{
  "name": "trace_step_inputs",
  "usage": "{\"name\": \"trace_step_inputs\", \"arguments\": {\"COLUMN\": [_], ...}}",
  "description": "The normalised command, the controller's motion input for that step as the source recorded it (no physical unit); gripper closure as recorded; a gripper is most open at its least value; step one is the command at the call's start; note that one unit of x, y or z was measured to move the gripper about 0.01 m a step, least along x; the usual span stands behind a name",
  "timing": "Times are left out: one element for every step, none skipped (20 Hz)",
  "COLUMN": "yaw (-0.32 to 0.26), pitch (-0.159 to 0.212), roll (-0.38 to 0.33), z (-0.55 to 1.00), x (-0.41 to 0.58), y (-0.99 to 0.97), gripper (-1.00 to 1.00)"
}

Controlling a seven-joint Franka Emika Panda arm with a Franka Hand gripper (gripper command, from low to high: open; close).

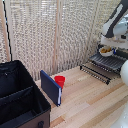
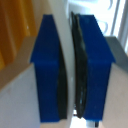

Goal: Gently stretch your hand towards the oven tray's handle, obtaining a firm grip, and draw it cautiously out of the oven. Transition your grip to the hot dog bowl, gingerly seizing the edge, and elevate it from the surface. Hover the bowl over the tray, delicately lower it, and temper your grip, establishing the bowl's equilibrium.

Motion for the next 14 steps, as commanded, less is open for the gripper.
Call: {"name": "trace_step_inputs", "arguments": {"yaw": [0.000, 0.000, -0.015, -0.011, -0.013, -0.011, -0.010, -0.004, 0.000, 0.000, 0.000, 0.000, -0.002, -0.044], "pitch": [0.000, 0.000, 0.000, 0.000, 0.000, 0.000, 0.000, 0.000, 0.000, 0.069, 0.000, -0.029, 0.000, 0.000], "roll": [0.000, 0.000, 0.000, 0.000, 0.000, -0.010, -0.025, -0.025, -0.021, -0.018, -0.050, 0.000, 0.000, 0.000], "z": [-0.20, -0.22, -0.23, -0.22, -0.19, -0.17, -0.06, 0.00, 0.00, 0.19, 0.34, 0.45, 0.44, 0.50], "x": [0.049, 0.000, 0.000, -0.009, -0.009, -0.031, 0.000, 0.000, 0.000, 0.009, 0.111, 0.140, 0.220, 0.266], "y": [-0.14, 0.00, 0.00, 0.00, 0.00, 0.08, 0.07, 0.04, 0.03, 0.00, 0.08, 0.00, 0.00, 0.00], "gripper": [1.00, 1.00, 1.00, 1.00, 1.00, 1.00, -1.00, -1.00, -1.00, -1.00, -1.00, -1.00, -1.00, -1.00]}}
